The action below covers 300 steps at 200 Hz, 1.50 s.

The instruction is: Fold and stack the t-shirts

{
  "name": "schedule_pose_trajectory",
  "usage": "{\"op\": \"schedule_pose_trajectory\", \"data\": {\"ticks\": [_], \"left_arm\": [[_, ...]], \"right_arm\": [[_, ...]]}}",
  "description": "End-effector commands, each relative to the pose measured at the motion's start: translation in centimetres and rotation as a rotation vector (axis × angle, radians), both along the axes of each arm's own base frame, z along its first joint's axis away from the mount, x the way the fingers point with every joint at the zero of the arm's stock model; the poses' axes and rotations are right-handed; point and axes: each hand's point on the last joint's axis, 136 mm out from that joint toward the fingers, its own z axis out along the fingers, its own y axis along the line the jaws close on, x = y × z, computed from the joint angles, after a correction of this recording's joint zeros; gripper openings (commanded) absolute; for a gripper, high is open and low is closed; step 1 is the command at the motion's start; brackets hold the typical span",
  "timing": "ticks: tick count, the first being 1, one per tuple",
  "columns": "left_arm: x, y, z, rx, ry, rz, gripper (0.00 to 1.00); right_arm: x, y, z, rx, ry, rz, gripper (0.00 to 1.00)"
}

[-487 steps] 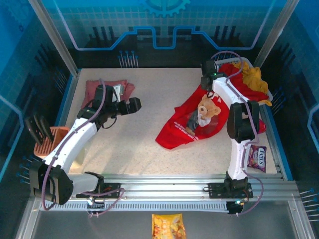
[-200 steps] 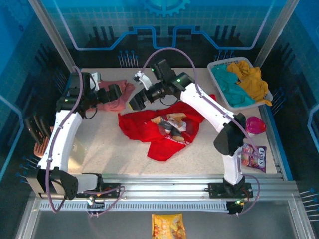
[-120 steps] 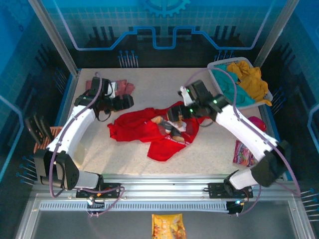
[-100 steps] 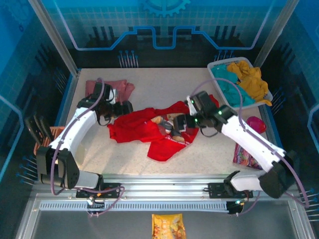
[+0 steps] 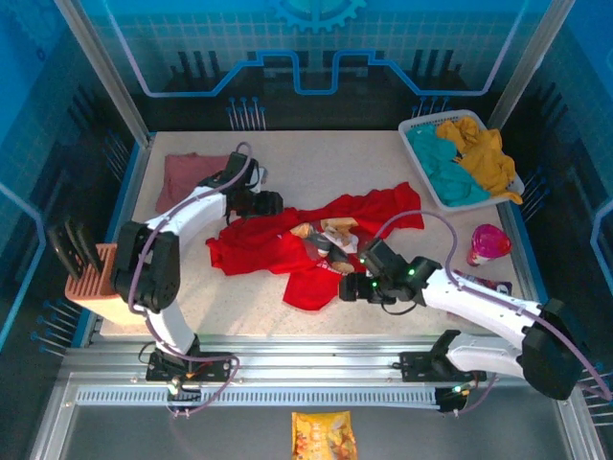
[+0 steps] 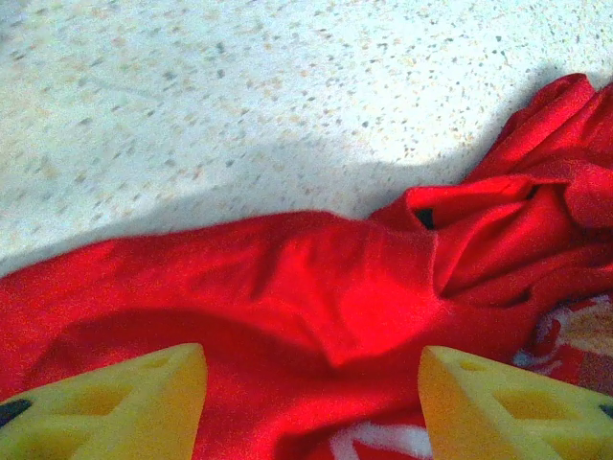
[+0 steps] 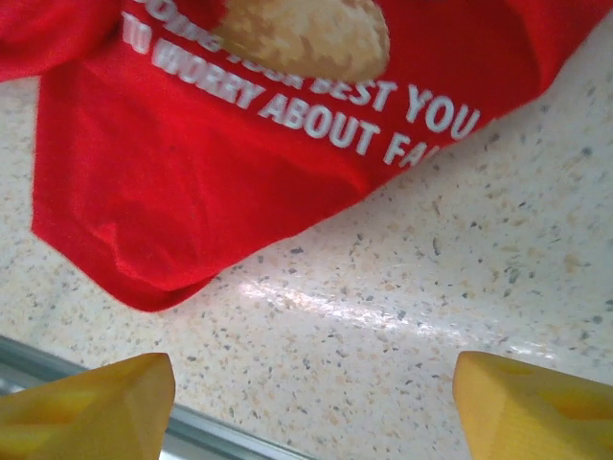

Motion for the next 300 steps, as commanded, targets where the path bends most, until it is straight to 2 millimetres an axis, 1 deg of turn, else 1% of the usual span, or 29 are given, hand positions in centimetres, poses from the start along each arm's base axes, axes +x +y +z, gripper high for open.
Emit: {"op": "schedule_pose_trajectory", "data": {"ticks": [1, 17, 39, 59, 78, 94, 114, 125, 132, 142, 146, 165, 177, 179, 189, 193, 199, 205, 214, 218, 227, 233, 244, 258, 271, 286, 300], "left_arm": [[2.3, -1.1, 0.7, 0.046, -0.099, -0.064, 0.58], [3.0, -1.8, 0.2, 0.062, -0.117, -0.098, 0.51], [3.4, -2.8, -0.6, 0.088, -0.104, -0.144, 0.49], [3.2, -3.4, -1.1, 0.075, -0.116, -0.175, 0.48], [2.8, -3.4, -1.5, 0.076, -0.127, -0.192, 0.47], [2.3, -3.3, -2.0, 0.08, -0.123, -0.204, 0.47], [2.0, -3.3, -2.9, 0.077, -0.113, -0.208, 0.47], [1.8, -3.6, -3.3, 0.062, -0.108, -0.218, 0.49], [1.7, -3.9, -3.5, 0.055, -0.103, -0.226, 0.52], [1.6, -4.1, -3.8, 0.052, -0.097, -0.235, 0.59], [1.7, -4.2, -3.8, 0.053, -0.098, -0.236, 0.61], [1.1, -4.3, -3.8, 0.049, -0.089, -0.239, 0.63], [0.6, -4.4, -3.5, 0.026, -0.119, -0.247, 0.66], [0.7, -4.5, -3.2, 0.02, -0.131, -0.249, 0.66], [0.6, -4.8, -3.3, 0.004, -0.146, -0.257, 0.66], [0.7, -4.8, -3.4, 0.007, -0.146, -0.257, 0.65], [1.0, -4.8, -3.7, 0.013, -0.135, -0.256, 0.61], [1.3, -4.8, -4.2, 0.021, -0.118, -0.256, 0.56], [1.7, -4.8, -4.9, 0.03, -0.087, -0.248, 0.54], [1.9, -4.9, -5.2, 0.033, -0.076, -0.242, 0.53], [2.3, -5.0, -5.7, 0.028, -0.063, -0.229, 0.49], [2.6, -5.1, -5.8, 0.02, -0.064, -0.216, 0.44], [2.9, -5.2, -5.7, 0.004, -0.068, -0.194, 0.27], [3.3, -5.4, -4.6, -0.02, -0.085, -0.172, 0.11], [3.6, -5.3, -3.3, -0.032, -0.108, -0.145, 0.0], [4.0, -5.0, -1.5, -0.04, -0.12, -0.116, 0.0], [4.1, -4.3, 0.8, -0.066, -0.12, -0.078, 0.0]], "right_arm": [[1.0, 2.0, -0.5, 0.092, -0.009, -0.075, 0.73], [1.7, 2.9, -1.0, 0.1, -0.009, -0.084, 0.71], [2.1, 4.2, -1.7, 0.109, 0.008, -0.081, 0.7], [2.2, 5.3, -2.5, 0.155, 0.024, -0.101, 0.7], [2.5, 6.5, -3.2, 0.194, 0.043, -0.099, 0.7], [2.8, 7.3, -3.6, 0.182, 0.042, -0.088, 0.69], [3.3, 7.8, -4.3, 0.191, 0.048, -0.111, 0.63], [3.3, 8.0, -4.8, 0.199, 0.056, -0.123, 0.6], [3.4, 8.1, -5.0, 0.202, 0.058, -0.127, 0.59], [3.4, 8.1, -5.1, 0.204, 0.059, -0.132, 0.57], [3.4, 8.1, -5.1, 0.205, 0.058, -0.134, 0.54], [3.6, 7.6, -5.0, 0.205, 0.039, -0.158, 0.5], [3.7, 7.4, -4.9, 0.201, 0.028, -0.16, 0.47], [3.8, 7.4, -4.9, 0.201, 0.027, -0.159, 0.47], [3.9, 7.7, -5.0, 0.201, 0.027, -0.148, 0.46], [4.0, 7.9, -4.9, 0.204, 0.026, -0.142, 0.45], [4.1, 8.1, -5.0, 0.207, 0.028, -0.135, 0.45], [4.2, 8.4, -5.0, 0.209, 0.029, -0.129, 0.41], [4.3, 8.7, -5.1, 0.215, 0.03, -0.123, 0.38], [4.4, 8.8, -5.1, 0.217, 0.029, -0.122, 0.34], [4.3, 8.6, -5.4, 0.211, 0.03, -0.131, 0.3], [4.4, 8.3, -5.5, 0.21, 0.024, -0.14, 0.24], [4.3, 7.7, -5.2, 0.214, 0.01, -0.153, 0.17], [4.3, 6.3, -4.3, 0.166, -0.017, -0.135, 0.1], [4.6, 4.9, -2.2, 0.093, -0.071, -0.096, 0.05], [5.1, 3.6, 0.5, 0.064, -0.104, -0.032, 0.03], [5.7, 2.0, 2.7, 0.058, -0.107, 0.005, 0.0]]}}
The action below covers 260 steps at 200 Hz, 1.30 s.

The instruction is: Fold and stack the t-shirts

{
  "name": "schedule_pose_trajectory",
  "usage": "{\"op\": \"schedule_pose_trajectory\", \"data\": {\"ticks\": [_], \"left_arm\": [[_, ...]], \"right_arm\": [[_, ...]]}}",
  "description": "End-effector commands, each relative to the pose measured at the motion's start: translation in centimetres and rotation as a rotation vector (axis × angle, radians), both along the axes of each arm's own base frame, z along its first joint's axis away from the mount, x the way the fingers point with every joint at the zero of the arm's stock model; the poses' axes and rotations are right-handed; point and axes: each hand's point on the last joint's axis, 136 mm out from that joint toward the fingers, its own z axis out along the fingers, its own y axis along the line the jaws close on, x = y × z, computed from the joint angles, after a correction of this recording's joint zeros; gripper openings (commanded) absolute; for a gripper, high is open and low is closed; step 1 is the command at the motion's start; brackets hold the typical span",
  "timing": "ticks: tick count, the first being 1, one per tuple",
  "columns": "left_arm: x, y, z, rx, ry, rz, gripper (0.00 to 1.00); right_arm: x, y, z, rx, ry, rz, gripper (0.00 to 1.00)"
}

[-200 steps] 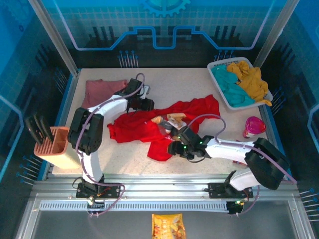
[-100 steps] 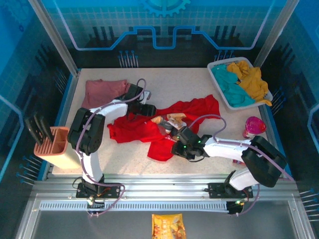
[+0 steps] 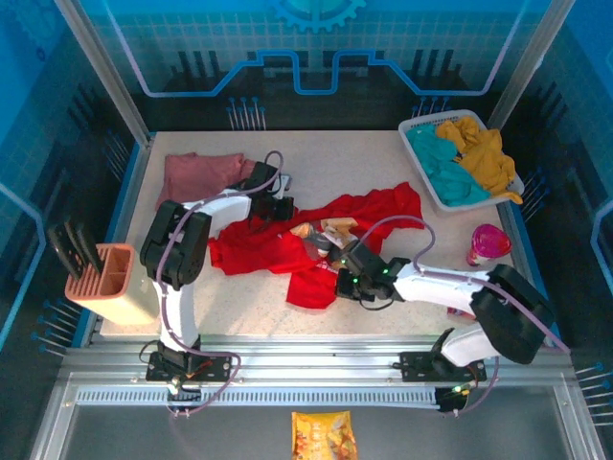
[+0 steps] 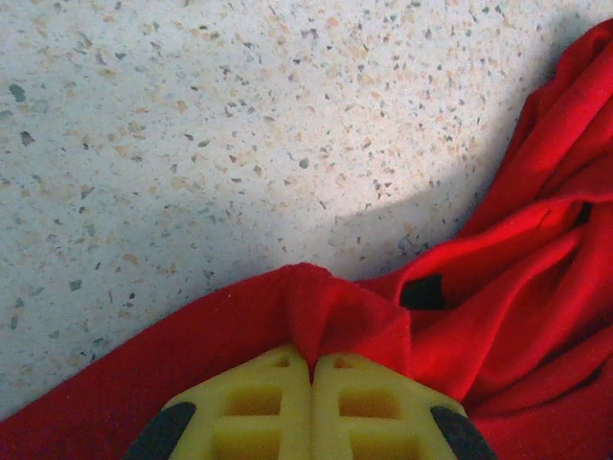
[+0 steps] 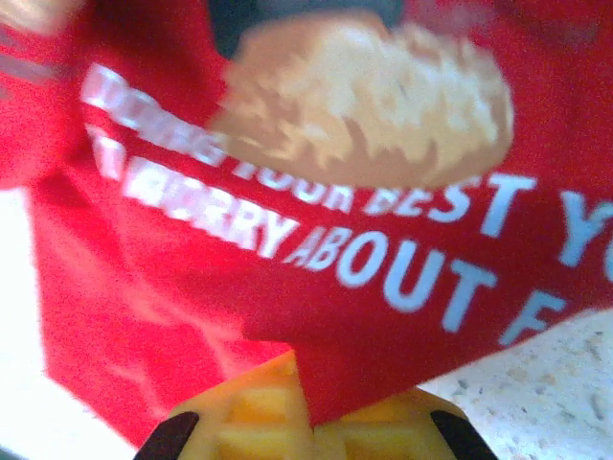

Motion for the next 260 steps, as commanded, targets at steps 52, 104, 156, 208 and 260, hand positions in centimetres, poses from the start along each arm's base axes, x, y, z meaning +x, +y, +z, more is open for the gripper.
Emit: {"op": "schedule_pose_trajectory", "data": {"ticks": [52, 104, 156, 208, 260], "left_arm": [[-0.1, 6.4, 16.4, -0.135, -0.107, 0.253, 0.0], [-4.6, 15.5, 24.1, -0.097, -0.22, 0.511, 0.0], [-7.0, 18.0, 19.5, -0.051, -0.06, 0.593, 0.0], [0.2, 19.7, 16.1, -0.047, -0.023, 0.643, 0.0], [4.0, 20.2, 15.4, -0.089, 0.022, 0.633, 0.55]], "right_arm": [[4.5, -9.3, 10.9, -0.057, -0.153, 0.036, 0.0], [8.4, -13.6, 17.1, -0.089, -0.238, -0.046, 0.0], [12.0, -13.1, 13.9, -0.167, -0.104, 0.037, 0.03], [13.7, -13.3, 12.5, -0.19, -0.102, 0.022, 0.9], [8.0, -11.2, 8.1, -0.114, -0.035, 0.035, 1.0]]}}
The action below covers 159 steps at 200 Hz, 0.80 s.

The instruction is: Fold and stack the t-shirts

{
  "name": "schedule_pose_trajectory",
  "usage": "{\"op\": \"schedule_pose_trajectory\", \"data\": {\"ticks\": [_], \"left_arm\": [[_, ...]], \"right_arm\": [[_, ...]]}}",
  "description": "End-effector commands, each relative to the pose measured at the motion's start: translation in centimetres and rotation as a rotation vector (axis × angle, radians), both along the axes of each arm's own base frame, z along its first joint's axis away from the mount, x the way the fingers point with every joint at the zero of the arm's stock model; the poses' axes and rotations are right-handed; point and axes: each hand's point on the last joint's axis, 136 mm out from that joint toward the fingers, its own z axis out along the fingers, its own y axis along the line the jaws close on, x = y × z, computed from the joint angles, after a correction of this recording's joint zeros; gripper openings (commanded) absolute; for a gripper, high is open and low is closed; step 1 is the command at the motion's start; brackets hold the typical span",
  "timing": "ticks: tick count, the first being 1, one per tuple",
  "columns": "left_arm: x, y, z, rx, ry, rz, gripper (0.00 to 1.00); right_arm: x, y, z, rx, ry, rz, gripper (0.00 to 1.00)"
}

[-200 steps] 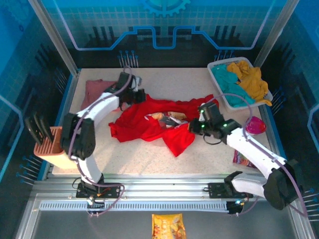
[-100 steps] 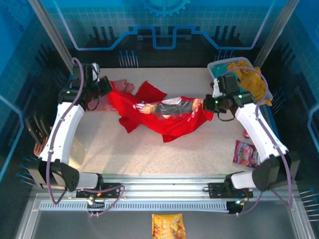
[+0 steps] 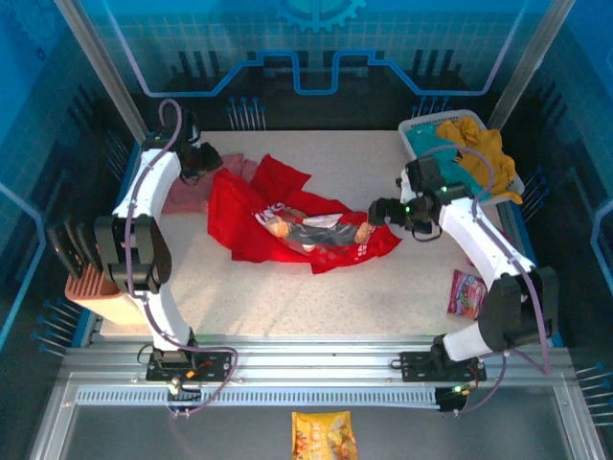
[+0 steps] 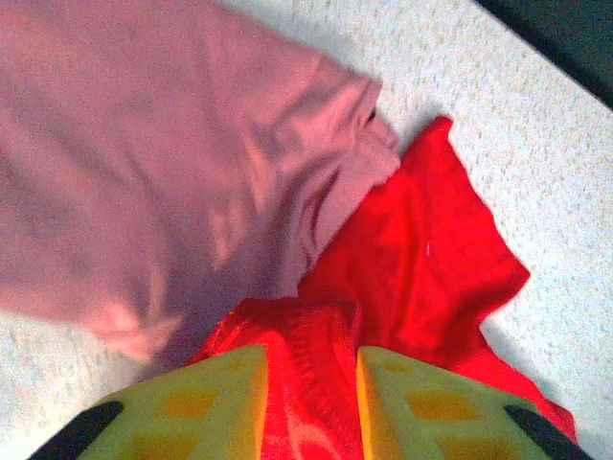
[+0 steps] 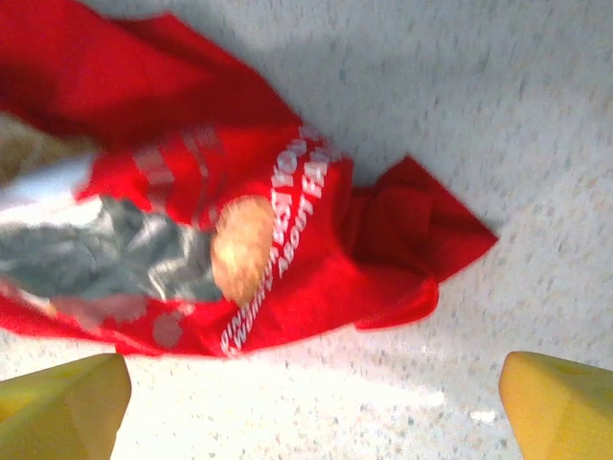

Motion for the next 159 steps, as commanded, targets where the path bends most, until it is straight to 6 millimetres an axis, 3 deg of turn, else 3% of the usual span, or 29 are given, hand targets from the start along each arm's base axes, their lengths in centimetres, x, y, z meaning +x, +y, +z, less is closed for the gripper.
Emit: {"op": "schedule_pose_trajectory", "data": {"ticks": [1, 17, 27, 51, 71, 90, 112, 130, 159], "left_arm": [[-0.9, -0.8, 1.6, -0.035, -0.027, -0.019, 0.56], [-3.2, -1.3, 1.4, -0.033, -0.047, -0.021, 0.75], [-5.2, -1.7, 1.1, -0.04, -0.034, -0.028, 0.77], [-11.0, -4.1, -0.8, -0.058, 0.011, -0.065, 0.64], [-15.4, -6.3, -3.8, -0.101, 0.083, -0.086, 0.63], [-18.4, -7.9, -6.5, -0.114, 0.152, -0.099, 0.51], [-20.6, -7.3, -9.7, -0.07, 0.235, -0.033, 0.35], [-21.1, -7.2, -11.4, -0.074, 0.27, -0.008, 0.24], [-21.1, -7.2, -14.0, -0.069, 0.332, 0.002, 0.2]], "right_arm": [[-2.8, 1.8, -2.1, 0.037, 0.048, 0.02, 1.0], [-4.6, 3.0, -3.9, 0.043, 0.08, 0.033, 0.98], [-5.7, 4.3, -4.8, 0.05, 0.096, 0.058, 0.98], [-7.5, 6.6, -6.5, 0.036, 0.105, 0.099, 0.97], [-7.6, 7.5, -6.9, 0.053, 0.096, 0.087, 0.97], [-7.3, 8.0, -6.7, 0.079, 0.094, 0.088, 0.97], [-7.1, 8.2, -6.1, 0.084, 0.082, 0.093, 0.97], [-7.1, 8.1, -5.9, 0.084, 0.074, 0.092, 0.97], [-7.3, 8.0, -5.9, 0.08, 0.077, 0.098, 0.97]]}}
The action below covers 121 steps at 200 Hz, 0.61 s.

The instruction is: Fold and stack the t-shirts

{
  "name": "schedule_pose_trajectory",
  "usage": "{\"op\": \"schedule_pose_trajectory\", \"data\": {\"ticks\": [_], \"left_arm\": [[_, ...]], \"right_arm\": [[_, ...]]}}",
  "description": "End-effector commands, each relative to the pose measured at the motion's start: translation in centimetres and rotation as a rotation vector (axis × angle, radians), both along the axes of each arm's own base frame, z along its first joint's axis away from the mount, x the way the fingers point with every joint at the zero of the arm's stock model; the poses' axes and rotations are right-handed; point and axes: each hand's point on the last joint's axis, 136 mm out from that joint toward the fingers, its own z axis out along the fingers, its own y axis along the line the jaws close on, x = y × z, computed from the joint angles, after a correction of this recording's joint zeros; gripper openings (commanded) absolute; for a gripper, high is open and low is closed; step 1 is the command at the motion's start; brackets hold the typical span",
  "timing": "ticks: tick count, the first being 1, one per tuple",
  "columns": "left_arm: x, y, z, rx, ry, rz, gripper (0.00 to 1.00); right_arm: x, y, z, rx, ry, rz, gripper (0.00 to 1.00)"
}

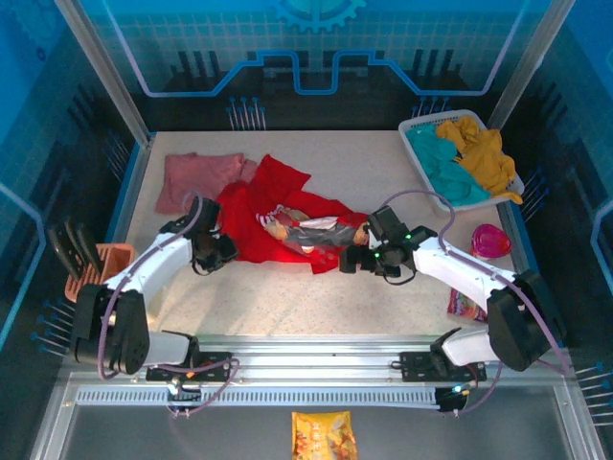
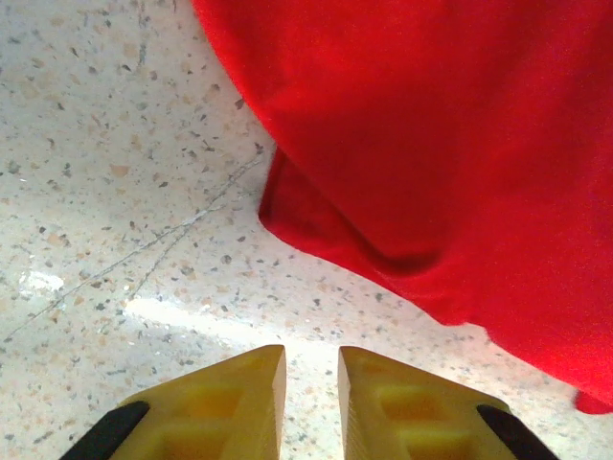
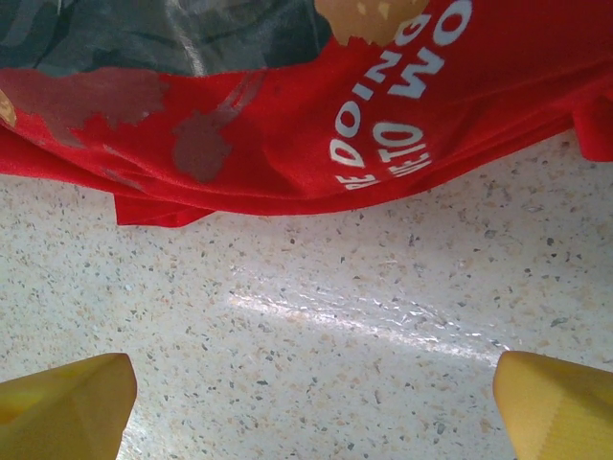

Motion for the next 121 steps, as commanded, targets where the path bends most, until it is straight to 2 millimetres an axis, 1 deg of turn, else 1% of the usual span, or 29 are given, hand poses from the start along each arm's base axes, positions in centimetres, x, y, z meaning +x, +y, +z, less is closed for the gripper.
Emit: {"op": "schedule_pose_trajectory", "data": {"ticks": [1, 14, 30, 45, 60, 68, 86, 111, 121], "left_arm": [[0.9, 0.1, -1.6, 0.008, 0.017, 0.041, 0.2], [1.1, 0.1, -2.3, 0.008, 0.025, 0.046, 0.2], [1.4, 0.1, -3.0, 0.012, 0.026, 0.055, 0.22], [1.7, 0.1, -3.8, 0.014, 0.032, 0.059, 0.27], [2.1, 0.0, -4.0, 0.01, 0.017, 0.069, 0.33], [2.3, -0.1, -4.1, 0.011, 0.011, 0.074, 0.35], [2.6, -0.2, -4.3, 0.016, 0.016, 0.069, 0.35], [2.7, 0.0, -5.2, 0.039, 0.044, 0.063, 0.34], [2.9, -0.1, -5.5, 0.037, 0.041, 0.065, 0.31]], "right_arm": [[0.2, 0.3, 0.9, 0.021, -0.02, -0.005, 0.97], [0.0, 0.2, 0.9, 0.02, -0.019, -0.006, 0.96], [-0.2, -0.1, 1.0, 0.016, -0.027, -0.01, 0.96], [-0.3, -0.3, 0.9, 0.012, -0.034, -0.014, 0.96], [-0.4, -0.3, 0.8, 0.011, -0.033, -0.01, 0.96], [-0.4, -0.3, 0.8, 0.01, -0.03, -0.009, 0.96], [-0.4, -0.3, 0.8, 0.011, -0.028, -0.007, 0.96], [-0.4, -0.4, 0.9, 0.007, -0.033, -0.007, 0.95], [-0.4, -0.5, 0.8, 0.004, -0.035, -0.008, 0.95]]}}
